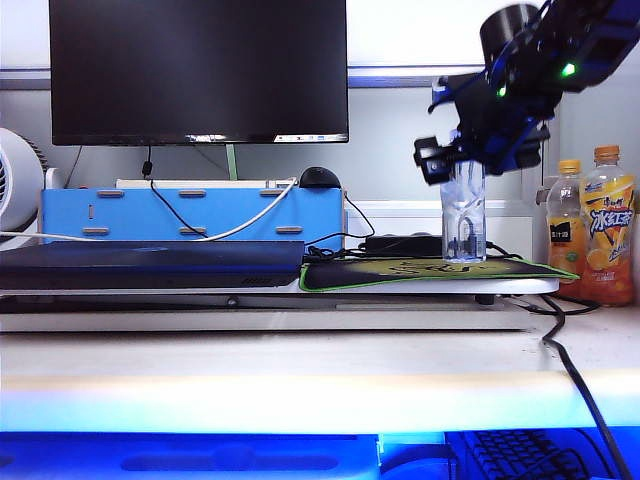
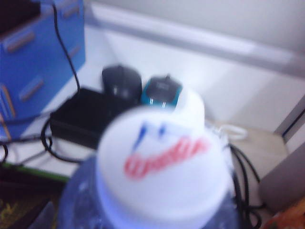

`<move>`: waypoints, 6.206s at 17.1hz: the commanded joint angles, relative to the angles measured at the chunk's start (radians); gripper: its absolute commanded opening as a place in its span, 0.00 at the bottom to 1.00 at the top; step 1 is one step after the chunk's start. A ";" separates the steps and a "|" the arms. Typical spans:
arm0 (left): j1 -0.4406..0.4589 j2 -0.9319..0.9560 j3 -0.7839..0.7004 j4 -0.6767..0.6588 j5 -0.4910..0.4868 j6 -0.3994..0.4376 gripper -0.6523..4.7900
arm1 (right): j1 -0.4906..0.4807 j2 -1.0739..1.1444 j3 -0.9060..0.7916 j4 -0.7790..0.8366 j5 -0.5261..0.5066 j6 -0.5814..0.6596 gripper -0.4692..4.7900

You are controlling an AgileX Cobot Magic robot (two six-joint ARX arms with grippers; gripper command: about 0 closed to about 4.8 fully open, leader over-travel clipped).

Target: Pick up the mineral water bottle and place it on the laptop.

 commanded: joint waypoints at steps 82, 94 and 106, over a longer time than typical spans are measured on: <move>0.001 -0.002 0.000 -0.006 0.006 0.002 0.12 | 0.451 -0.911 0.675 -1.058 0.160 -0.181 0.08; 0.000 -0.002 0.000 -0.006 0.006 0.002 0.12 | 0.453 -1.091 0.338 -1.300 0.380 -0.105 0.08; 0.000 -0.002 0.000 -0.006 0.006 0.002 0.12 | 0.095 -1.640 -0.956 -0.325 -0.002 -0.035 0.09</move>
